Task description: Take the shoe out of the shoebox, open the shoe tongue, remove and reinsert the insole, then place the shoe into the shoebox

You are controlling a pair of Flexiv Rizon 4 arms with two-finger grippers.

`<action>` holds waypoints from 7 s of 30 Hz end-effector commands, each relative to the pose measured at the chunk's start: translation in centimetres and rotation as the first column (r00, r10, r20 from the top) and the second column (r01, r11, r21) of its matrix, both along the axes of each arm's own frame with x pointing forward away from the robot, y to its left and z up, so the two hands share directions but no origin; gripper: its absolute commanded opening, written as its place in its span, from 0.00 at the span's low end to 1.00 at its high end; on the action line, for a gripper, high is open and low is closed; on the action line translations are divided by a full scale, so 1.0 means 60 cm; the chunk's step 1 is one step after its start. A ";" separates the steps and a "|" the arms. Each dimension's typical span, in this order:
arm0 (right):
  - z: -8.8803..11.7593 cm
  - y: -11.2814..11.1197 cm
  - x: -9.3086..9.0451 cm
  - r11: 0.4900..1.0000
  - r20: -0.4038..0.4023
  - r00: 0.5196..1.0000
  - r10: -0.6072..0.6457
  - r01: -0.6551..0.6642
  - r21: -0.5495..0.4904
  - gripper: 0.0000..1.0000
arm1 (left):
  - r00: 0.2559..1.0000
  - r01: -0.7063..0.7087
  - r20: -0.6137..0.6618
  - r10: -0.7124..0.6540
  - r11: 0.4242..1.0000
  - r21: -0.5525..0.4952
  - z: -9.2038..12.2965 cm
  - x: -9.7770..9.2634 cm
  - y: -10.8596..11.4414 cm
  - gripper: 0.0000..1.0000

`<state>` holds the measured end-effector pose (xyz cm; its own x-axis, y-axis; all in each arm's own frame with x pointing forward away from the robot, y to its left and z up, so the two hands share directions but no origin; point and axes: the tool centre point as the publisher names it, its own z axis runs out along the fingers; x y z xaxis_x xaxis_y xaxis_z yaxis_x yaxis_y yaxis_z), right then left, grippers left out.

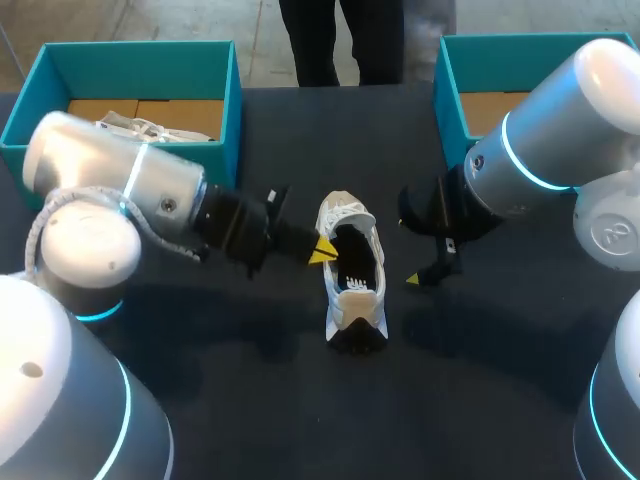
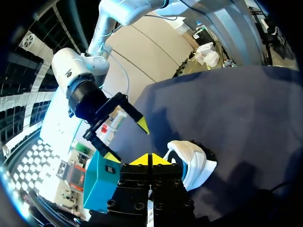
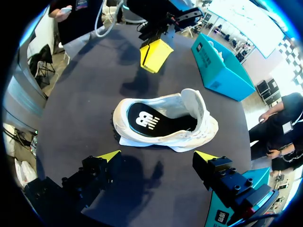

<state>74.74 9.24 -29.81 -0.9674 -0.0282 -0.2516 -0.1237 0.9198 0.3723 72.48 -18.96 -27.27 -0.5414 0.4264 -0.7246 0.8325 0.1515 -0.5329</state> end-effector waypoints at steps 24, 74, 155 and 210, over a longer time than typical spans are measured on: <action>0.004 -0.013 -0.005 1.000 -0.003 1.000 0.006 -0.006 -0.011 1.00 | 0.975 0.222 -0.022 -0.222 0.948 0.227 0.035 0.029 0.010 0.00; 0.170 -0.124 -0.049 0.994 -0.051 0.998 -0.032 0.026 -0.102 1.00 | 0.749 0.613 -0.197 -0.633 0.549 0.568 0.067 0.040 -0.016 0.00; 0.255 -0.259 -0.065 0.987 -0.053 0.995 -0.089 0.081 -0.141 1.00 | 0.764 0.460 -0.075 -0.641 0.458 0.761 -0.121 0.066 -0.035 0.00; 0.255 -0.259 -0.065 0.987 -0.053 0.995 -0.089 0.081 -0.141 1.00 | 0.768 0.442 -0.035 -0.639 0.490 0.752 -0.152 0.056 -0.066 0.00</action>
